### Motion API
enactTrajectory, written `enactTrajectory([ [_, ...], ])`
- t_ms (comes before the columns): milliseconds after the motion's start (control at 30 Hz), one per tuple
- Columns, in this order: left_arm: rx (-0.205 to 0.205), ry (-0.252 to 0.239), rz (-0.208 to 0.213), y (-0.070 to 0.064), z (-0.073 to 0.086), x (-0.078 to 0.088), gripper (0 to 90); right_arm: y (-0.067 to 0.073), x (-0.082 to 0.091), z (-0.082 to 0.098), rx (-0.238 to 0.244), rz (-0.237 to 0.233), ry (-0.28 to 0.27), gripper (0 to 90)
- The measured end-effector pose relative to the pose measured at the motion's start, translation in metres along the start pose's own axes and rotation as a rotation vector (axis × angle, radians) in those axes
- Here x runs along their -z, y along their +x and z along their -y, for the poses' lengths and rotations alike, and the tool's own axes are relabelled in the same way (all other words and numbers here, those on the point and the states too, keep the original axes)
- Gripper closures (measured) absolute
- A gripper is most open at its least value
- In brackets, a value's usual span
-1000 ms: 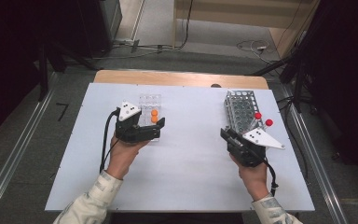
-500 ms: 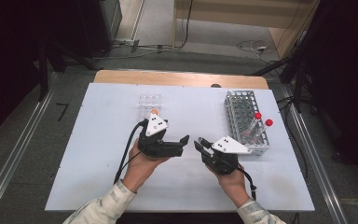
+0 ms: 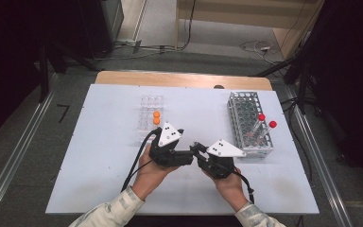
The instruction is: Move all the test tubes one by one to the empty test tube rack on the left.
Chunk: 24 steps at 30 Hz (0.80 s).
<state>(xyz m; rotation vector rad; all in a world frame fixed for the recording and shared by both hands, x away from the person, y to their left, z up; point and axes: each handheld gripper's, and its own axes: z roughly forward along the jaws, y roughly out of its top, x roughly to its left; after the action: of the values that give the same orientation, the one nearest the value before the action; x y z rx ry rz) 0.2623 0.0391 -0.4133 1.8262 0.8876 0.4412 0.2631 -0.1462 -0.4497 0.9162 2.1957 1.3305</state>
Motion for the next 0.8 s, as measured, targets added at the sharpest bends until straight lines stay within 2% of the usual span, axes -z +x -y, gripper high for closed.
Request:
enactTrajectory([
  [300, -0.012, 0.008, 0.022, 0.0013, 0.0025, -0.0008, 55.9, 0.0054, -0.0018, -0.0013, 0.01, -0.013, -0.003, 73.0],
  [733, -0.022, 0.025, 0.046, 0.0006, 0.0049, -0.0032, 73.8, 0.0049, -0.0016, -0.0012, 0.01, -0.011, -0.004, 73.0],
  [800, -0.022, 0.025, 0.046, 0.0007, 0.0049, -0.0033, 74.0, 0.005, -0.0017, -0.0012, 0.01, -0.01, -0.005, 73.0],
])
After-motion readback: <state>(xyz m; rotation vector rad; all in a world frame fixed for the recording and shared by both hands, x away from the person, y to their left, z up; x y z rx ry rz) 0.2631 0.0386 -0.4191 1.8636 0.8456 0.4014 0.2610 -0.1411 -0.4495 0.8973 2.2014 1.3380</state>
